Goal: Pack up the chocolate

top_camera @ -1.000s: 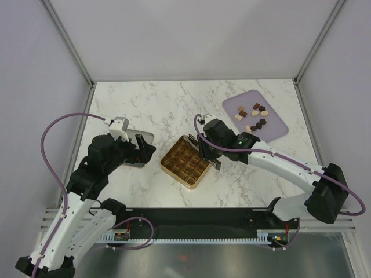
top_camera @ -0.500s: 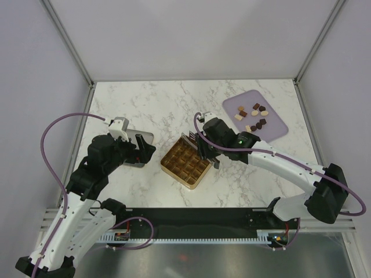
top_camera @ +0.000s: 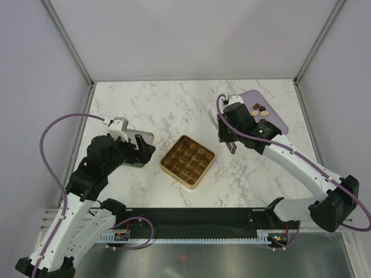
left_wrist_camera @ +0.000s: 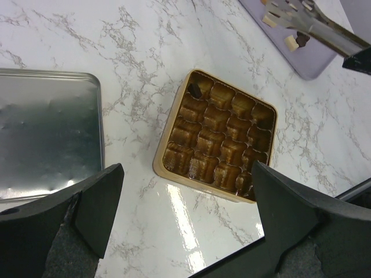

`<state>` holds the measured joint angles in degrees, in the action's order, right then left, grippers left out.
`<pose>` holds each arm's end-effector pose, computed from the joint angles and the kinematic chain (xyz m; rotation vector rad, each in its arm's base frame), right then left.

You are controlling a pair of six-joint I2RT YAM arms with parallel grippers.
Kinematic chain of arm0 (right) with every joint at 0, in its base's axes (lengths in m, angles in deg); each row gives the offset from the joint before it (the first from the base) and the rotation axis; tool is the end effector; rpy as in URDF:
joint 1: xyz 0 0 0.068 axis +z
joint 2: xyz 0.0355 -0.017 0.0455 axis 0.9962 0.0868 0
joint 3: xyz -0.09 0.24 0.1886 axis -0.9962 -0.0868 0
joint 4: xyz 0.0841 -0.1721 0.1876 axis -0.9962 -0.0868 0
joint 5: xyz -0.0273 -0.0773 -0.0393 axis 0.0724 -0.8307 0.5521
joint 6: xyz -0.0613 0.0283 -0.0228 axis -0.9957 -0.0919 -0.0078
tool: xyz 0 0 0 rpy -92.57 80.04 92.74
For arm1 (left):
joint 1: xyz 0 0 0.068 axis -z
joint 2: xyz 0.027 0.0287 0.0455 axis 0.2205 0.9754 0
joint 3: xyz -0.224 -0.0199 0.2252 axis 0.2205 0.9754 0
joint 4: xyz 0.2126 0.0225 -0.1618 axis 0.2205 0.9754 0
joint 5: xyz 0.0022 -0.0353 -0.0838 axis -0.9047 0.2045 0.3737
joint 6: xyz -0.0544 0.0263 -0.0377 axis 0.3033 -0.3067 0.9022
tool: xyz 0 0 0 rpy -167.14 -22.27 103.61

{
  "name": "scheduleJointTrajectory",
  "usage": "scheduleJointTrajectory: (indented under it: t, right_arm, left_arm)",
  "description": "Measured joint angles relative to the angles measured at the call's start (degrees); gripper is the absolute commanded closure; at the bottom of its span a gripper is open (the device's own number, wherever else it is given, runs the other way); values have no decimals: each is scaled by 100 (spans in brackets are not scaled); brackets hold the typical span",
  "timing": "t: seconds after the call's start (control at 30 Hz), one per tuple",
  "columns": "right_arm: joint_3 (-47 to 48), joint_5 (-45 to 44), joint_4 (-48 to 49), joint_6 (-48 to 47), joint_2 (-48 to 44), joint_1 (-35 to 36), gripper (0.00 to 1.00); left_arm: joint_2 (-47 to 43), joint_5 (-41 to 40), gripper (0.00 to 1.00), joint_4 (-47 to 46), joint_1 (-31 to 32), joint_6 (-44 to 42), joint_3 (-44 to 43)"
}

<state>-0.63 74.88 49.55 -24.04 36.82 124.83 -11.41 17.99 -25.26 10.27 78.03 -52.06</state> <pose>0.2282 0.1709 0.3613 -0.2261 2.3168 0.2510 0.1109 -0.0521 0.3485 0.1140 2.0146 -0.5572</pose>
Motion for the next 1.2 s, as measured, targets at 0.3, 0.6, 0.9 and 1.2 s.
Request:
scheduleJointTrajectory:
  t: [0.3, 0.6, 0.9, 1.2]
  right_arm:
    - [-621, -264, -262, -136, 2, -1620, 51]
    - [-990, -35, -219, -205, 55, -2216, 51]
    - [-1272, 142, -120, -258, 55, -2280, 51]
    - [-1325, 212, 28, -267, 94, -2299, 51]
  left_arm:
    - [0, 2, 0, -2, 0, 0, 0]
    - [0, 2, 0, 0, 0, 0, 0]
    - [2, 2, 0, -2, 0, 2, 0]
    - [7, 2, 0, 0, 0, 2, 0]
